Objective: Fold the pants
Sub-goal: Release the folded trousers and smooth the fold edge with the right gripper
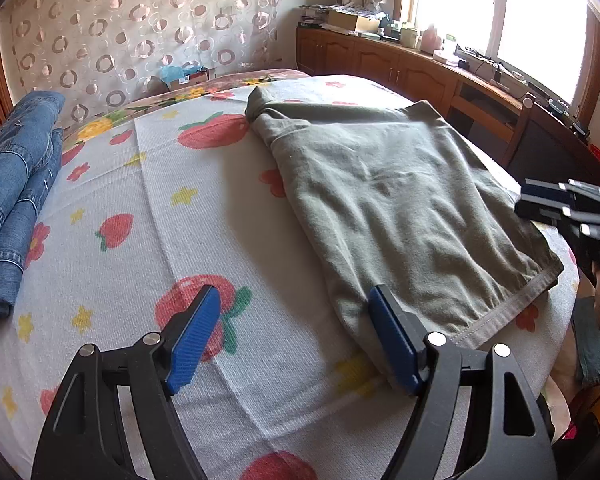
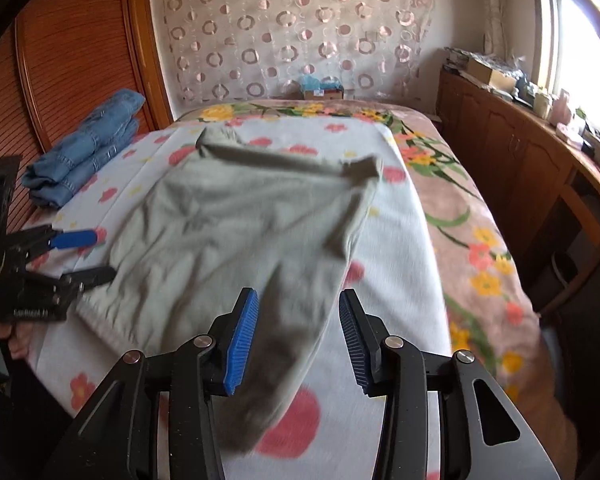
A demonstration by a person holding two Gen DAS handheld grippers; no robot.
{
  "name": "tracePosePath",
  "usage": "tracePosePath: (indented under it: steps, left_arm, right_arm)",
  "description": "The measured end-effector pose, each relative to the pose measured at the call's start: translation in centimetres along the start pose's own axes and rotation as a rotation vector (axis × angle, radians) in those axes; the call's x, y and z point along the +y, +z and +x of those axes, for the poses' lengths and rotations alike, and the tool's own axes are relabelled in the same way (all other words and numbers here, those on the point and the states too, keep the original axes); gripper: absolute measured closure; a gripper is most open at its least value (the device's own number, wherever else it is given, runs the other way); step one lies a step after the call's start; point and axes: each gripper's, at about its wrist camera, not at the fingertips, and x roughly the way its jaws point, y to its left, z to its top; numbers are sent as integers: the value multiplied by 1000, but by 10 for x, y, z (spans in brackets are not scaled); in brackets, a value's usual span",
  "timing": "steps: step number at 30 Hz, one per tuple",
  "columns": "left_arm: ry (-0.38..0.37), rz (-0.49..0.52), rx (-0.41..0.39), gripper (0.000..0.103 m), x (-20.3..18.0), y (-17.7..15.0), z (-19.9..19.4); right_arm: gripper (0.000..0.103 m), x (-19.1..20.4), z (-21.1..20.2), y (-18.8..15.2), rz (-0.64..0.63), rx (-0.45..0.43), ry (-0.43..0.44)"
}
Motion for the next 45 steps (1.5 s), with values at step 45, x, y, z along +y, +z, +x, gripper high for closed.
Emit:
tracePosePath:
  steps: [45]
  left_arm:
    - [-138,19,12,54,-16,-13,-20]
  right_arm:
    - [82,28,-22,-35,38,2,55]
